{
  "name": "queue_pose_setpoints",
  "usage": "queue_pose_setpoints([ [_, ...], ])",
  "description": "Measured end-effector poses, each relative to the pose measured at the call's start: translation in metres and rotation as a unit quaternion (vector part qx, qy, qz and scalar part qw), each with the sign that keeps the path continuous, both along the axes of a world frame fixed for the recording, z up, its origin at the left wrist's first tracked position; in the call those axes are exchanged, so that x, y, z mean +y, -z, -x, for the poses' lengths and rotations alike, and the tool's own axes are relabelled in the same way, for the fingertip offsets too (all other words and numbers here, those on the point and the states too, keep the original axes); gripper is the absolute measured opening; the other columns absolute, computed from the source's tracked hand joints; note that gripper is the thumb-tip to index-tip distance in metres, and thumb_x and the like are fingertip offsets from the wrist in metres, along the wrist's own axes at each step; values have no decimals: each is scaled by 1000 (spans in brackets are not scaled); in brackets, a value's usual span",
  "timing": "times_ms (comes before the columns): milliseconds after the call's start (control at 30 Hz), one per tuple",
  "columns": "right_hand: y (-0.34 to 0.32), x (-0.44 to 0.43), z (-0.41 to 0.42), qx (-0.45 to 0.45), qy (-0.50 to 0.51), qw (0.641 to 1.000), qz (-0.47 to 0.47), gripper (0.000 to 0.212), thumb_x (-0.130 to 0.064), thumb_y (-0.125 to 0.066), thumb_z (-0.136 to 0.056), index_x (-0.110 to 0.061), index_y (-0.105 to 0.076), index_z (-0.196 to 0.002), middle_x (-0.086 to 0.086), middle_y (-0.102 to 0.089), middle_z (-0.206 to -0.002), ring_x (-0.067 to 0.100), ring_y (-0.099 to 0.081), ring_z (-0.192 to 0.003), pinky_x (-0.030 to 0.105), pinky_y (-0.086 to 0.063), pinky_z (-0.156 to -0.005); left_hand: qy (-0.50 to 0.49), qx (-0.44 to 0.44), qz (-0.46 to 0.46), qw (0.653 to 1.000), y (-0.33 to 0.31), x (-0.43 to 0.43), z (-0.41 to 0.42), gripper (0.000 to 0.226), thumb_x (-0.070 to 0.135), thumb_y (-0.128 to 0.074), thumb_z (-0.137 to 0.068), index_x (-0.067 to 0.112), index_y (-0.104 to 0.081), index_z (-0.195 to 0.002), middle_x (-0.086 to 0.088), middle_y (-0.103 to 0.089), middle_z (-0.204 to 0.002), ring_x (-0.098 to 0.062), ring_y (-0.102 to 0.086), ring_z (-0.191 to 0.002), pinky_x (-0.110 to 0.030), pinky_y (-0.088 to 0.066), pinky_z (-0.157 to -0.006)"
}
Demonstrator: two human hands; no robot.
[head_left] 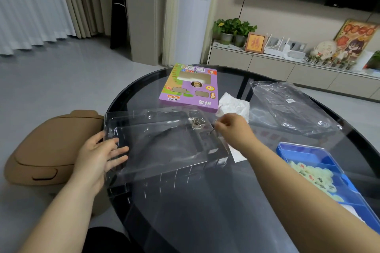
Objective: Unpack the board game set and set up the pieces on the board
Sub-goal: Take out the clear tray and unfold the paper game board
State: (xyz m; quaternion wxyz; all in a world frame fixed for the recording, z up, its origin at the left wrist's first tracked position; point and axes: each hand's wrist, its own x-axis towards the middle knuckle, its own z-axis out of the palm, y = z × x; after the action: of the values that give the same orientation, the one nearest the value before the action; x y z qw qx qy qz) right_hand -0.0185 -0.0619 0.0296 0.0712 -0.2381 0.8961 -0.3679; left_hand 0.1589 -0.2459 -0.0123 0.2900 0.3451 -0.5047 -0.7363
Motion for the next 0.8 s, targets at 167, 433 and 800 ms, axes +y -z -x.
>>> queue_pose_setpoints([
  [167, 0, 1, 21, -62, 100, 985, 128, 31, -9, -45, -88, -13, -44, -57, 4, -51, -59, 25, -50, -67, 38, -48, -74, -13, 24, -17, 999, -2, -6, -10, 58, -9, -35, -90, 8, -21, -143, -6, -54, -92, -24, -57, -75, -22, -53, -47],
  [433, 17, -27, 31, -23, 18, 993, -110, 22, -10, -51, -87, 7, -64, -85, 13, -59, -69, 21, -47, -71, 24, -35, -64, -13, 31, -18, 999, 1, -15, -18, 58, -8, -36, -90, 10, -22, -143, -9, -56, -99, -25, -58, -78, -23, -53, -48],
  [800, -9, -40, 14, 188, -91, 969, -129, 24, -27, -57, -86, -17, -63, -107, 1, -53, -125, 26, -39, -118, 32, -29, -93, 10, 20, 5, 1000, 3, -18, -17, 55, -10, -33, -90, 12, -27, -141, -9, -55, -108, -24, -58, -79, -20, -54, -46],
])
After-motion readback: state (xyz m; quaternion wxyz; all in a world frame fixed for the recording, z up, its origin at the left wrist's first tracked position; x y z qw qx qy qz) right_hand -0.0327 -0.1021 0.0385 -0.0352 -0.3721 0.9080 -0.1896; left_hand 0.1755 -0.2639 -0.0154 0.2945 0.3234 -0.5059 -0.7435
